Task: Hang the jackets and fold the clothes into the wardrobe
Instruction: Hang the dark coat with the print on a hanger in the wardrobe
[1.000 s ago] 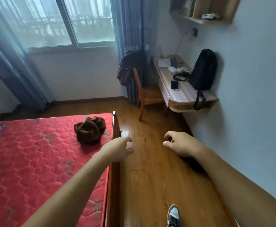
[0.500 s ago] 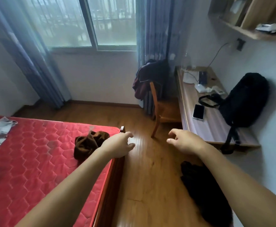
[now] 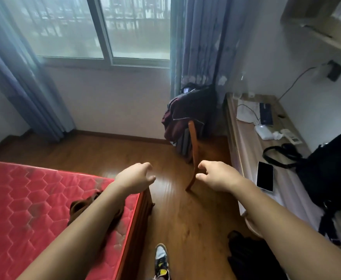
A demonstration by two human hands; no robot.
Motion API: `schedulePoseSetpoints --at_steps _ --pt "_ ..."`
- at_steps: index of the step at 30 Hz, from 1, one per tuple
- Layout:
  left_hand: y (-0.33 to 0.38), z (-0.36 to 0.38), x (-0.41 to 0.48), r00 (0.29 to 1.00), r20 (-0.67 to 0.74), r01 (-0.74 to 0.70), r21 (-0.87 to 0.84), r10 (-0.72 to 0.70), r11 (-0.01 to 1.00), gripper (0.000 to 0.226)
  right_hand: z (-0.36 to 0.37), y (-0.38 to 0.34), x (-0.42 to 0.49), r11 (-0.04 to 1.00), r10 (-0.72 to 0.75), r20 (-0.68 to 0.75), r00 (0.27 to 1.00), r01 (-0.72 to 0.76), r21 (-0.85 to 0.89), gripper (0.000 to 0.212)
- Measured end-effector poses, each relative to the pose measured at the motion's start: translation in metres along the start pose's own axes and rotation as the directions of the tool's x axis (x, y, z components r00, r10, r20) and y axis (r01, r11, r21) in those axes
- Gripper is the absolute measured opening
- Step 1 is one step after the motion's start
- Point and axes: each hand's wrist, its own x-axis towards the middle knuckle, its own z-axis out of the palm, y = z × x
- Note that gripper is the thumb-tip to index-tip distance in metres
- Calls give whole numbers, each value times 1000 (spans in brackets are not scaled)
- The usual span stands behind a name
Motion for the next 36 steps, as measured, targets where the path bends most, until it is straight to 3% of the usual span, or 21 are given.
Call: schedulePoseSetpoints --at_steps 15,24,30,36 --pt "-13 -71 261 990 95 -111 56 105 992 53 -70 13 235 990 139 -32 990 -140 -24 47" --pt "47 -102 411 989 20 -144 26 144 989 44 -120 74 386 987 157 -54 986 -158 -14 50" --pt "92 -126 517 991 -52 -127 0 127 992 60 -172 123 498 987 161 -94 982 -163 -11 50" --pt "122 -127 592 990 -14 -139 -26 139 990 53 -188 164 577 935 297 -78 952 -273 227 54"
